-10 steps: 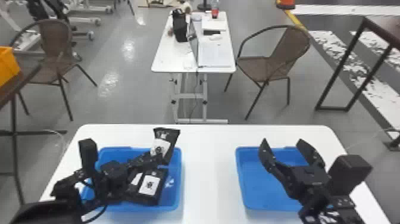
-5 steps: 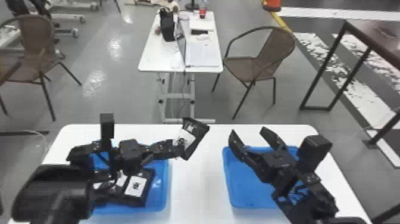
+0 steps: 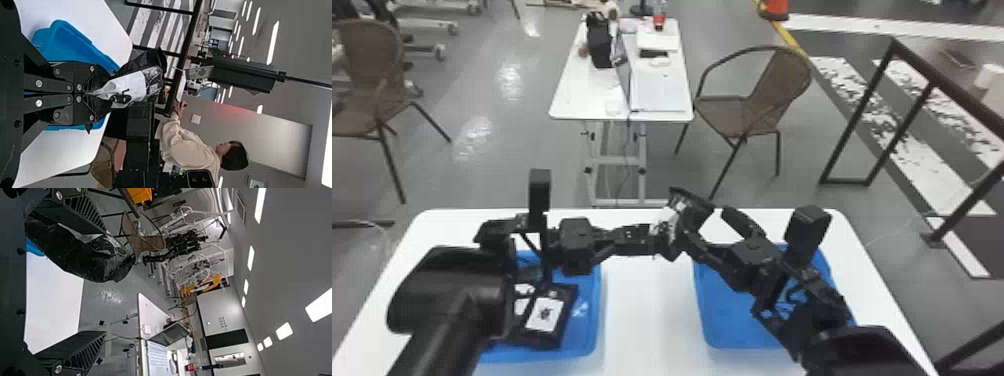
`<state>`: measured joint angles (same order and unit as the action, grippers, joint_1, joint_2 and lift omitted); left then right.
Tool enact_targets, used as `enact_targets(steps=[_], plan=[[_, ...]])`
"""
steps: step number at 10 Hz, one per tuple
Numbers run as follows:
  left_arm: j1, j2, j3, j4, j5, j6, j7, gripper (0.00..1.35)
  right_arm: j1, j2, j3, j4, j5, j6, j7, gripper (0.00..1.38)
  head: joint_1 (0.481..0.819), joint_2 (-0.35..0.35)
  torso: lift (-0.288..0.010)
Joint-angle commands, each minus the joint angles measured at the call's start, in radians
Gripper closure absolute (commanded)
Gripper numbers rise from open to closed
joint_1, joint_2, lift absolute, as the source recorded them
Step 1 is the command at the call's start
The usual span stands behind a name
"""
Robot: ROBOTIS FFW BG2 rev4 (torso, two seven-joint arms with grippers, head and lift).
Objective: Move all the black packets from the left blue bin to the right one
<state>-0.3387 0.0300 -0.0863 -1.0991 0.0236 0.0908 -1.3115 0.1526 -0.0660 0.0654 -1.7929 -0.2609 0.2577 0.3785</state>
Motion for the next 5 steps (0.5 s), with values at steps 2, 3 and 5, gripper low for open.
enact_targets(steps=[2,3,5], plan=[[-0.005,-0.005,-0.030,0.010,0.010,0.007,0.000,1.20,-0.033,-0.002,0.001,0.043,-0.035,0.017,0.010,0.31,0.695,-0.120,0.000],[-0.003,-0.005,-0.032,0.013,0.010,0.010,0.000,1.19,-0.038,-0.009,0.001,0.040,-0.035,0.035,0.010,1.00,0.695,-0.124,0.000],[0.004,-0.004,-0.018,0.016,0.001,0.012,0.001,1.19,-0.031,-0.006,0.001,0.038,-0.043,0.014,0.025,1.23,0.695,-0.127,0.000]])
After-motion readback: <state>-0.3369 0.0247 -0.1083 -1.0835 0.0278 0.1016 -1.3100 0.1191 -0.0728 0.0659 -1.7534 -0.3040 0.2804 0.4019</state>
